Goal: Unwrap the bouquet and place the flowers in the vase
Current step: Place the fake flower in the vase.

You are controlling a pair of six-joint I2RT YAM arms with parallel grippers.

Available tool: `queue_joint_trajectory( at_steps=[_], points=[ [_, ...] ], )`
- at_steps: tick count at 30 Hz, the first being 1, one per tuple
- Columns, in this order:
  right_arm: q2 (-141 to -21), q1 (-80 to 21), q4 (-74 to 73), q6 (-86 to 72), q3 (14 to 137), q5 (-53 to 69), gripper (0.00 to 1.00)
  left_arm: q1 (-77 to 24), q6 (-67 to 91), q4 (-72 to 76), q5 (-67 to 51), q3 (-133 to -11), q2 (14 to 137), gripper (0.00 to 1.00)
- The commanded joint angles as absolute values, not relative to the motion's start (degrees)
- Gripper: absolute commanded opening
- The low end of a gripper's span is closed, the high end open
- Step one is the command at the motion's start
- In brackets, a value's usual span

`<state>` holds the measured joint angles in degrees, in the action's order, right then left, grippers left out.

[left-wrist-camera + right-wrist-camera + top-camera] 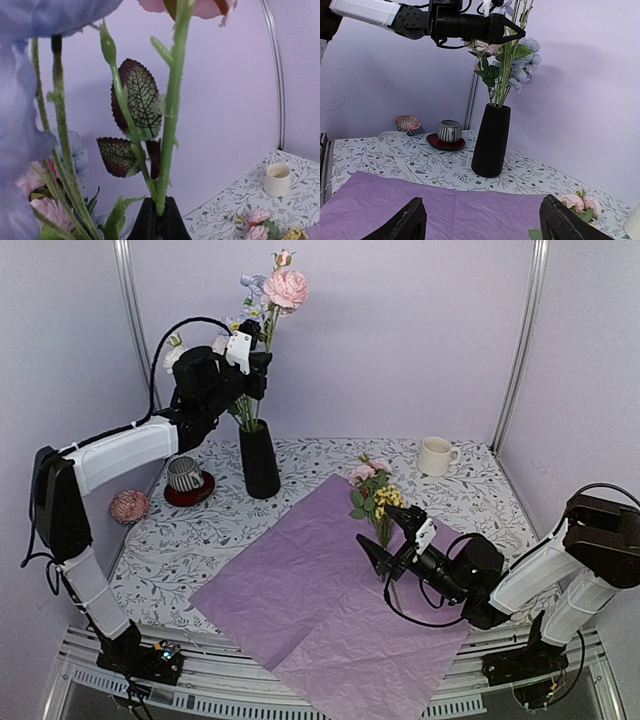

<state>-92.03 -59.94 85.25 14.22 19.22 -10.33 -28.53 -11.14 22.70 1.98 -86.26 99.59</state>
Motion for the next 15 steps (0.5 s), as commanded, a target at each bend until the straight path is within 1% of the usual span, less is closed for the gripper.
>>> queue_joint_trajectory(
  at_steps=[1,5,15],
  points=[
    [-92.7,-59.9,84.5,14.0,20.4,-10.1,0.8,-27.0,-8.1,21.3,1.8,-85.3,101.1,0.0],
    [-92.7,-59.9,84.3,14.0,20.5,-10.1,0.8,-26.9,-6.5,19.1,2.2,-84.8,103.2,0.0],
    [-92.7,-59.9,83.8,14.0,20.7,-10.2,0.8,-26.9,-2.9,20.3,3.6,-79.3,106.3,0.0]
  ],
)
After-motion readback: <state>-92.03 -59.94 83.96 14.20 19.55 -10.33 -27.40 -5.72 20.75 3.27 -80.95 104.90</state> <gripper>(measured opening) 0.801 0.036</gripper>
